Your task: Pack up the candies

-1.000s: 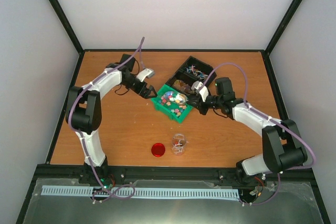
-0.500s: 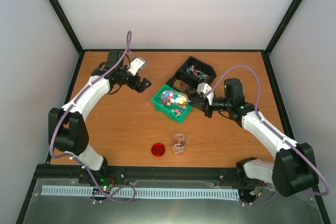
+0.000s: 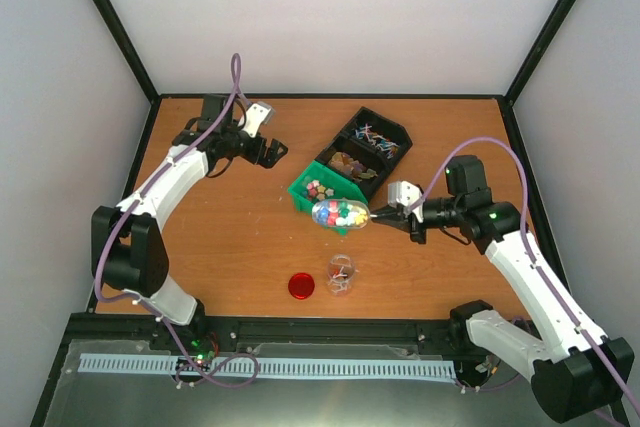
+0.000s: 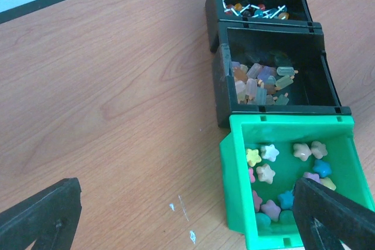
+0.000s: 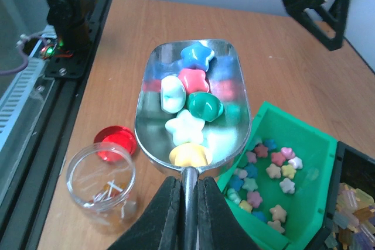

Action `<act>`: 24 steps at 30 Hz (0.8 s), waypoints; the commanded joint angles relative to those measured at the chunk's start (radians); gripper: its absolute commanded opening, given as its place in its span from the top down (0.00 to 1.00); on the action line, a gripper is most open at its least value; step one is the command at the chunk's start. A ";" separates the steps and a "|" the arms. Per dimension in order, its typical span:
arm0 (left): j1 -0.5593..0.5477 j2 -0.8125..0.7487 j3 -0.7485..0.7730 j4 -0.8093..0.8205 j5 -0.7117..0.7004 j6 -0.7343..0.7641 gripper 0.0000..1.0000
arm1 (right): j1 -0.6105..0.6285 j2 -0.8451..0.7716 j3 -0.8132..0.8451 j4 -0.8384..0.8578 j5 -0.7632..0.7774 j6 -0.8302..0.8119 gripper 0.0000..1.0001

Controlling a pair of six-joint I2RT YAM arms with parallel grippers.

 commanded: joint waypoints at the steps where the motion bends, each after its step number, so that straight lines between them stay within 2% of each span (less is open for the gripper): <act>1: 0.005 -0.013 0.009 0.048 0.040 -0.037 0.00 | -0.004 -0.043 0.037 -0.219 -0.013 -0.158 0.97; 7: 0.005 0.039 0.077 -0.077 0.165 0.012 0.00 | -0.004 -0.060 0.071 -0.346 0.006 -0.223 0.97; 24: 0.005 0.045 0.066 -0.107 0.173 0.049 0.00 | -0.004 -0.035 0.122 -0.595 0.124 -0.371 0.97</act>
